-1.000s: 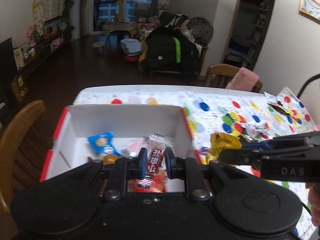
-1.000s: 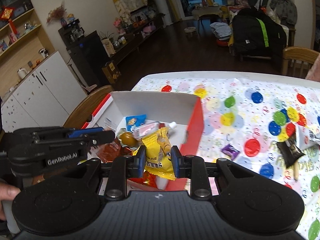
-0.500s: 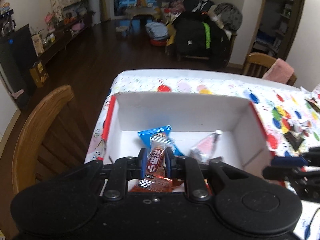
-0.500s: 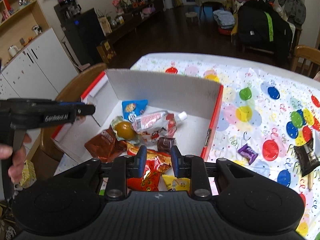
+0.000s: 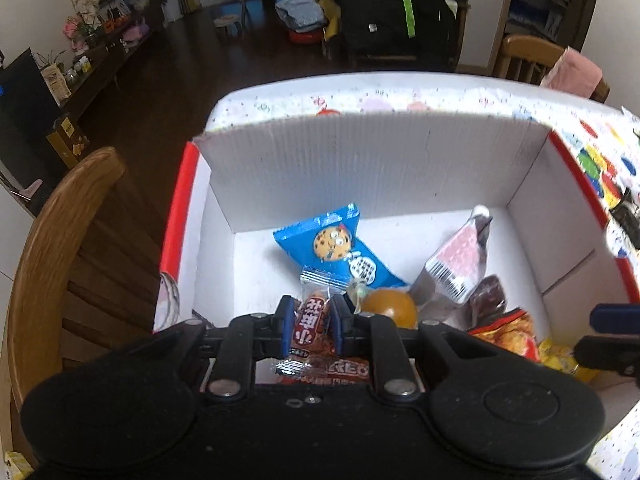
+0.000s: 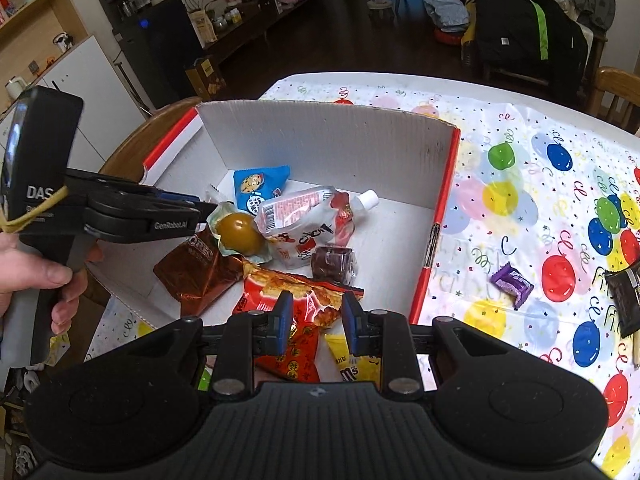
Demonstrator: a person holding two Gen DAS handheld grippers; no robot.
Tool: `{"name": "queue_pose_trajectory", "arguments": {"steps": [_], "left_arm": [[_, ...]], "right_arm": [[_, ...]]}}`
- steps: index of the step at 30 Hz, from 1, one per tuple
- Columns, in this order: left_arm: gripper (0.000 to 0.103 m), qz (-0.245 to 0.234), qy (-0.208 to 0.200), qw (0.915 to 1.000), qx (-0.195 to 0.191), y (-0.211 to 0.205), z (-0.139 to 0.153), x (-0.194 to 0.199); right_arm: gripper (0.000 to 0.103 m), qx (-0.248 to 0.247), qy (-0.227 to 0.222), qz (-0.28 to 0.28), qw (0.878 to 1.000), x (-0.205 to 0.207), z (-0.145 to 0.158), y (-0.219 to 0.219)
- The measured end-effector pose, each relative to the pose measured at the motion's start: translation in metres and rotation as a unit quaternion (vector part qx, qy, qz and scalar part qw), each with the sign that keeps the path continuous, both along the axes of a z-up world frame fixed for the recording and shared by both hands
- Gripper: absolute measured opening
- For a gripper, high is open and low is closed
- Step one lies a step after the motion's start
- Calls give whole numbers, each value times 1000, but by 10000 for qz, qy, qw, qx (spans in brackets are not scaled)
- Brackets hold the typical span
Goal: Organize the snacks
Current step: 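Release the candy stick with the left tool while the right tool drops the yellow packet, then move both tools back toward the black packet and white noodle-snack packet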
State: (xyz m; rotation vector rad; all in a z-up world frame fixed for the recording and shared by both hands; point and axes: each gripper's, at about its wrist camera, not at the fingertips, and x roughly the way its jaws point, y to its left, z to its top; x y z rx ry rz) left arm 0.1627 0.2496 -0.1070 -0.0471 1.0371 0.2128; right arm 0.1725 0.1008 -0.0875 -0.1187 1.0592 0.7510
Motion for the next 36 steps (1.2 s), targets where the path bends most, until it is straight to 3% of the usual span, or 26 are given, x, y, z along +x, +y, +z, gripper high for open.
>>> {"name": "queue_pose_trajectory", "arguments": {"steps": [3,12,16,21,25,36], "left_arm": [[19,29,97,9999,-34,2,-4,0],[42,24,25,10000,28,-2,1,-8],[62,82,-134,9998,156,-7,12,-20],[63,102,-358,9993,2,-9,27,-35],[71,106,-539,9985,-70,-16,41,-47],[81,-197,-1158,9930,-143,-54,79,-77]], "right_arm": [[26,3,17,-26,10000,-1,0,-1],[26,14,-90,-17,10000,-10,9,-4],[26,61,-142,-16,9999,-15,16,-7],[26,131,-207,-44,9997,-22,26,-12],[26,222,-307,-57,9993,-29,36,-19],[26,632,-593,-221,9960,-44,65,-53]]}}
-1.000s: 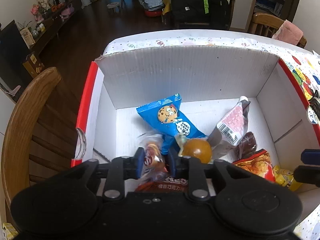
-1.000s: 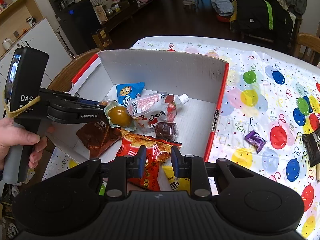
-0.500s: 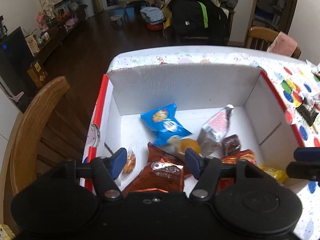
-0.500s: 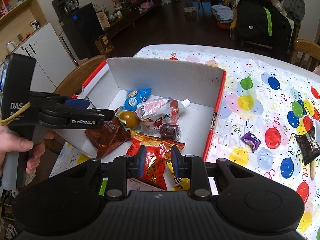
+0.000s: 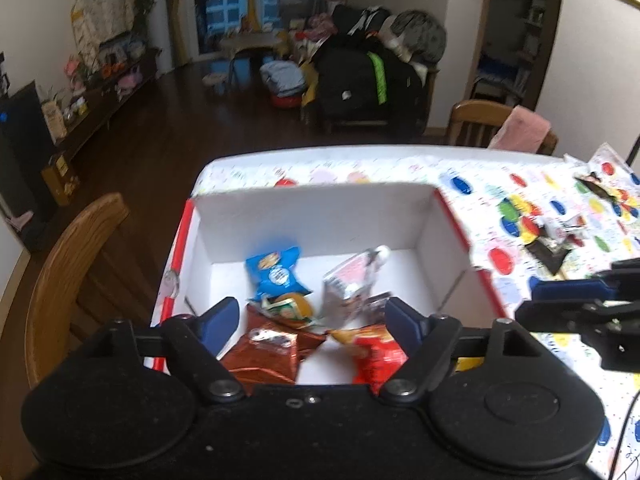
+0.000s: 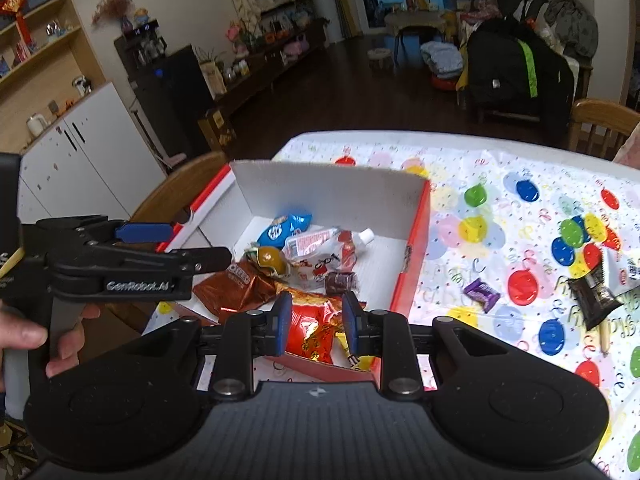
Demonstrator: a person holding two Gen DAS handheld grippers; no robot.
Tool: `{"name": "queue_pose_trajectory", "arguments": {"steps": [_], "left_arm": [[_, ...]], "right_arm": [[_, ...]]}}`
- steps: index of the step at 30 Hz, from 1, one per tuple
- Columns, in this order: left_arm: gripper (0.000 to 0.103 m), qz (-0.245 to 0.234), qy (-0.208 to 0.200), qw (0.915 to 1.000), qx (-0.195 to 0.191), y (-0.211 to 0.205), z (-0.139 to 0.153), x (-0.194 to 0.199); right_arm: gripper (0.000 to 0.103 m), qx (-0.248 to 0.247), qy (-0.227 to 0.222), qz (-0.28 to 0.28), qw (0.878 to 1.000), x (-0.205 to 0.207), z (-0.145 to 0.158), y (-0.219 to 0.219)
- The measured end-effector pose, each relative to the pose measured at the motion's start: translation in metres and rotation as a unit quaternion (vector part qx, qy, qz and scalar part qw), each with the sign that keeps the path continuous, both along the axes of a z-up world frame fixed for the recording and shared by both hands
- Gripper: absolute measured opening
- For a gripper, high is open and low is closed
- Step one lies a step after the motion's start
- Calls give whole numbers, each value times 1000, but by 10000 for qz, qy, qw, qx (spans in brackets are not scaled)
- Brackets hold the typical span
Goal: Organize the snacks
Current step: 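Move both tools back toward the black packet and white noodle-snack packet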
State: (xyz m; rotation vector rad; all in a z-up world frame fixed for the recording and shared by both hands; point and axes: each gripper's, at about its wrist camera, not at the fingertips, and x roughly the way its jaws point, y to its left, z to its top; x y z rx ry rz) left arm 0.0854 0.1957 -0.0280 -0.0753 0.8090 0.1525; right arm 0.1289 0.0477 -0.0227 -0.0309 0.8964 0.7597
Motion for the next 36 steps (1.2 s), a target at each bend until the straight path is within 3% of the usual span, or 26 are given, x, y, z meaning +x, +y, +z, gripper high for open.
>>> {"name": "queue_pose_trajectory", "arguments": {"steps": [5,7,9,10,14,18,26,31,36], "left_arm": [[83,-145,-218,9996,-77,-19,13,-8],[85,-201,-299,9993,-89,-29,18,-11],[86,-285,-368,9988,-133,-40,21,-13],[87,-335,-398,9985,-162,-45,22,-13],[87,-499,-445,9975,-223,-70,23,-13],[88,-625,-444,9968,-224,-96,21,-9],[94,-712,-390,9963,-271,-147,10,9],[103,-589,-424,9970,-254,-177,3,23],[103,-437,-426,9976,-317,-204,-5,42]], "right_arm": [[27,79,-292,-103,9995,-7,10,-25],[32,102,-390,-164,9991,-10,13,-35],[52,120,-481,-235,9985,-12,16,-48],[56,122,-530,-262,9982,-14,17,-55],[58,95,-638,-331,9974,-15,15,-80],[72,95,-696,-485,9963,-15,14,-110],[82,171,-726,-824,9938,2,7,-173],[82,74,-733,-1004,9922,19,-3,-209],[83,-27,-712,-1115,9912,44,-16,-244]]}}
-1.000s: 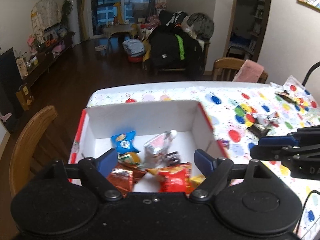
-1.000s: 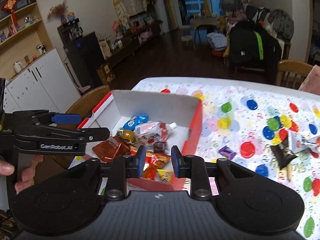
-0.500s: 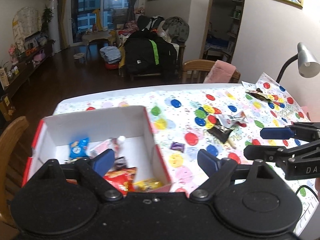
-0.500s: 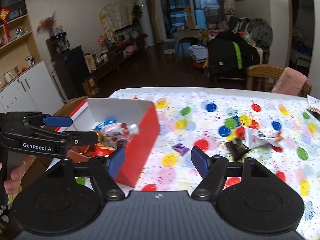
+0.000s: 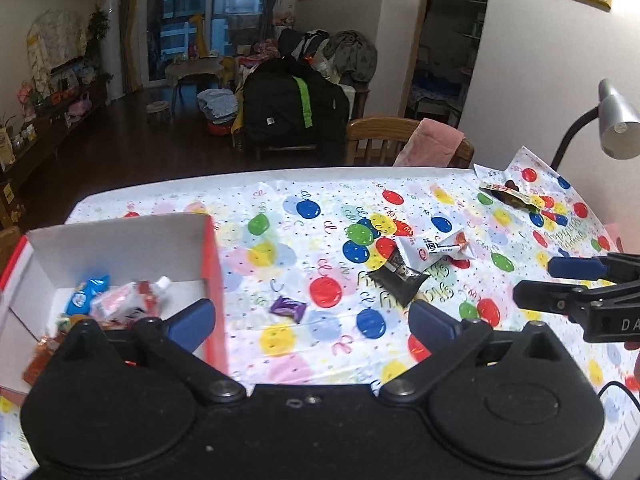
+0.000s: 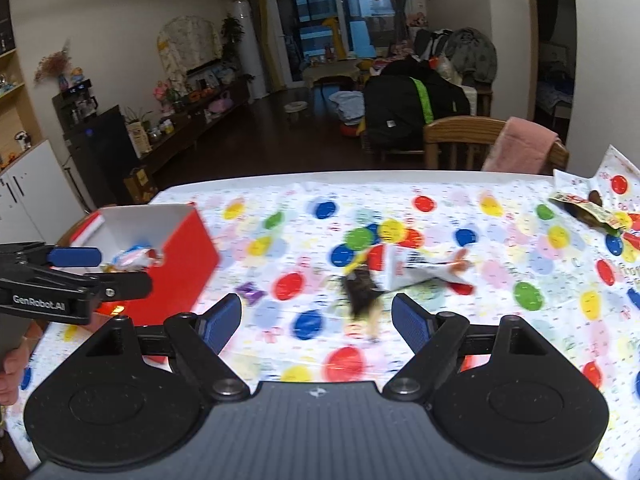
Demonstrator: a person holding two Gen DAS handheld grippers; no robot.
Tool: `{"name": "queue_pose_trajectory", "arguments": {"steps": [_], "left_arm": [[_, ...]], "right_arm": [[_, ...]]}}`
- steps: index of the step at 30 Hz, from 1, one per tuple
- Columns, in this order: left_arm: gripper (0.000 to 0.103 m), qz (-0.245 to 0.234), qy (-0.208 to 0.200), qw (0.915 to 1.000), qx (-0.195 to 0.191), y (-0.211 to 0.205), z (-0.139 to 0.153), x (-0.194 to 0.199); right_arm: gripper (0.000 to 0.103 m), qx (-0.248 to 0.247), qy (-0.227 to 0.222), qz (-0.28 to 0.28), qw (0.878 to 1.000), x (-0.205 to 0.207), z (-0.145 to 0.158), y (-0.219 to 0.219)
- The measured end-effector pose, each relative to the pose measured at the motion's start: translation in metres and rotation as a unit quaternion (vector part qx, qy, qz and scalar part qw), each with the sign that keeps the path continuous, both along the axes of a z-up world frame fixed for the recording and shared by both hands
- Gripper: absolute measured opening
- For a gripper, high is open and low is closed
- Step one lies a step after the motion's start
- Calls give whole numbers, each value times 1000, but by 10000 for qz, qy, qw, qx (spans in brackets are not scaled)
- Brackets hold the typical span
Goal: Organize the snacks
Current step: 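Move both tools back toward the black packet and white noodle-snack packet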
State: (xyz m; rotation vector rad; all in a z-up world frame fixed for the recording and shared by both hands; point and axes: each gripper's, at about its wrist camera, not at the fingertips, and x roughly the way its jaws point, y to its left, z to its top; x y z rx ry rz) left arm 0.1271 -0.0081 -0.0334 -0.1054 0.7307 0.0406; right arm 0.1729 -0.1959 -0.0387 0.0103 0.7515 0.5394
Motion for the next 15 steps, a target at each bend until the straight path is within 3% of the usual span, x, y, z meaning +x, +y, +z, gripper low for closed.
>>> {"name": "queue_pose_trajectory", "arguments": {"steps": [15], "left_arm": [[103,1146,498,9921,108,-24,-49,74]], "right_arm": [[83,-300,153,252,9991,98,-44,-63]]}}
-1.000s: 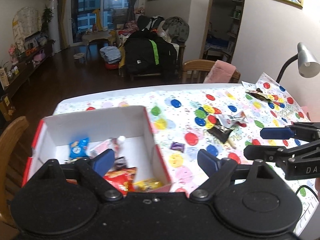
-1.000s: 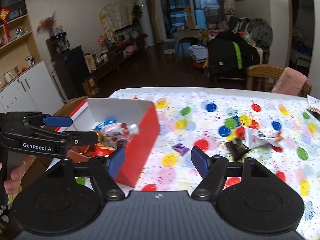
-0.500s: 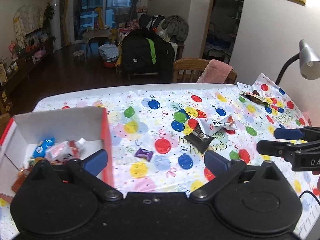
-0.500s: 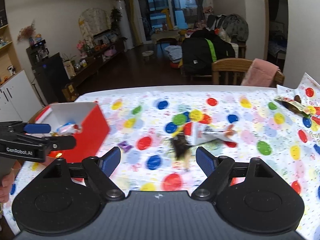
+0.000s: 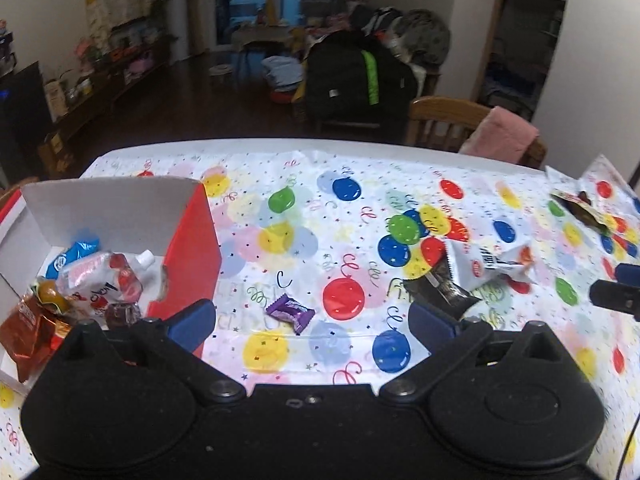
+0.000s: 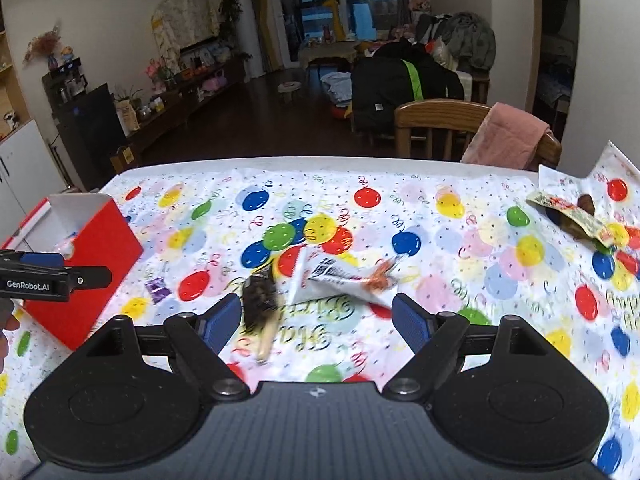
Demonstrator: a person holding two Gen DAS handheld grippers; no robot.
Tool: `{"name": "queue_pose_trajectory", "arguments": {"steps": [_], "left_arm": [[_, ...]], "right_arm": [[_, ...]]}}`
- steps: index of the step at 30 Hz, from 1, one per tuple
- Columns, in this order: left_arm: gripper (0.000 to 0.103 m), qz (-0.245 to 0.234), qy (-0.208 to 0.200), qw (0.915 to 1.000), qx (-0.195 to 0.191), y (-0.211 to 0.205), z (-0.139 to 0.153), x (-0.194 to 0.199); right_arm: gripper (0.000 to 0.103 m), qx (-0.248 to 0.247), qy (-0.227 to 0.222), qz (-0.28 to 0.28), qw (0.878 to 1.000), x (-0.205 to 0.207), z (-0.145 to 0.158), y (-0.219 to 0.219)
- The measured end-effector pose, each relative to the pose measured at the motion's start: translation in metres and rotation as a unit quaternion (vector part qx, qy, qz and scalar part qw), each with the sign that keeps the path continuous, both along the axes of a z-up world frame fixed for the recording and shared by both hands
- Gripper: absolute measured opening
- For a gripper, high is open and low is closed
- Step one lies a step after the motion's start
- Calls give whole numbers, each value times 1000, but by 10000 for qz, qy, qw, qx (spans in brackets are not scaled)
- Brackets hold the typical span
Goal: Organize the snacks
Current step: 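Move both tools back toward the black packet and white noodle-snack packet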
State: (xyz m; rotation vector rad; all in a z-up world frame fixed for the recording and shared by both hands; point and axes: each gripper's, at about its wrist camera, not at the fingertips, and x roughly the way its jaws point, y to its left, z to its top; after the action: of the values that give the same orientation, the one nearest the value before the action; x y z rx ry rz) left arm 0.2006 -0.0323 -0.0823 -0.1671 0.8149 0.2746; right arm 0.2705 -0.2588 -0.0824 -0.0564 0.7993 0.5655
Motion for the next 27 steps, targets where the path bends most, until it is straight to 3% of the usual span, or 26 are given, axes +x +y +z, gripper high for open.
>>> {"name": "queue_pose_trajectory", "arguments": {"steps": [9,14,20,23,27], "left_arm": [[102,378,191,9991,5,-6,-22,31],[96,581,415,9974,9,-5,-38,45],[90,769,555,9955,-55,2,-54,56],[85,986,670,9925,-265,13,-65,60],[79,1139,728,9899,-427,23,-74,63]], "right_arm": [[82,-539,-124,1031,9931,44,-25,11],[82,-1004,-315,1620,9812,65,-44,28],[82,-1744,-779,2501,9492,77,-66,54],[81,-2069,-992,2834,9311,77,-79,64],[67,-2174,-1027,2985,9236,81,-88,71]]}}
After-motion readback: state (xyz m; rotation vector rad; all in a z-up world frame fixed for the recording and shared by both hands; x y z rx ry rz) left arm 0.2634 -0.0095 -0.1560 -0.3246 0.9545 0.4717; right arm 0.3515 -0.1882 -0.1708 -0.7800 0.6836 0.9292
